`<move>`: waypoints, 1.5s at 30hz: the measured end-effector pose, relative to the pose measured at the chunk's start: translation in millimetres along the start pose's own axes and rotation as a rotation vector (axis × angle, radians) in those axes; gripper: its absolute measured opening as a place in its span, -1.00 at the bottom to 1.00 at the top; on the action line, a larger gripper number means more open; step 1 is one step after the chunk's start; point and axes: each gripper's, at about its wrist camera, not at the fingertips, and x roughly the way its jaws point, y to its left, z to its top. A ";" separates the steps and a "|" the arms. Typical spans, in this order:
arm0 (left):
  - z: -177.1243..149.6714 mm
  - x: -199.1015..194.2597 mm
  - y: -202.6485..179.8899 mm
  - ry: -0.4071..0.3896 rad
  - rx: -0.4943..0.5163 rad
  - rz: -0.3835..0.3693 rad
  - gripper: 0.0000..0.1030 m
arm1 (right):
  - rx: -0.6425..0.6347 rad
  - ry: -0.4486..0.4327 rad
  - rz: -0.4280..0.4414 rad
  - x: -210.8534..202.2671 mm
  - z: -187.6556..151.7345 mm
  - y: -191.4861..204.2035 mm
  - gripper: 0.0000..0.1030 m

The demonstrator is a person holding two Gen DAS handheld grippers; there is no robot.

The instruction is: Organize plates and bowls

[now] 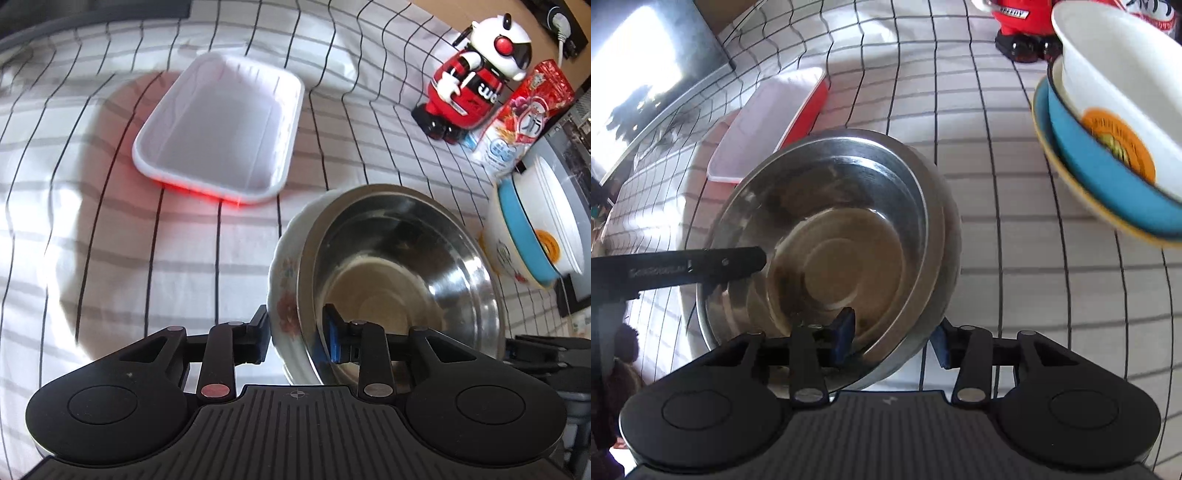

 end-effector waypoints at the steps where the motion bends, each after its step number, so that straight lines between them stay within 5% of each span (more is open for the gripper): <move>1: 5.7 3.7 -0.9 -0.007 -0.004 0.000 -0.37 | 0.004 -0.009 -0.005 0.2 3.7 -1.5 -0.15; 13: 18.0 -5.9 0.1 -0.029 -0.008 -0.038 -0.38 | -0.003 -0.070 -0.030 -12.5 8.9 -8.0 -0.09; 17: 17.3 -35.5 4.5 -0.105 -0.010 -0.055 -0.40 | 0.009 -0.099 -0.008 -36.8 4.4 -6.4 -0.09; 23: 22.8 -61.6 10.5 -0.221 -0.093 -0.279 -0.62 | -0.022 -0.200 -0.020 -81.3 4.9 2.0 -0.09; 26: 20.5 -69.0 -5.7 -0.272 -0.085 -0.328 -0.71 | -0.061 -0.273 -0.035 -106.2 14.3 0.8 -0.08; 34: 14.6 -84.7 -80.6 -0.377 -0.022 -0.212 -0.71 | -0.126 -0.451 -0.130 -153.5 44.5 -53.7 0.18; 42: 30.4 -69.5 -155.3 -0.482 -0.024 -0.124 -0.72 | -0.147 -0.435 -0.134 -162.7 57.0 -135.4 0.30; 45: 42.3 -52.7 -177.1 -0.406 -0.031 -0.186 -0.69 | -0.137 -0.411 -0.117 -155.0 65.5 -160.2 0.30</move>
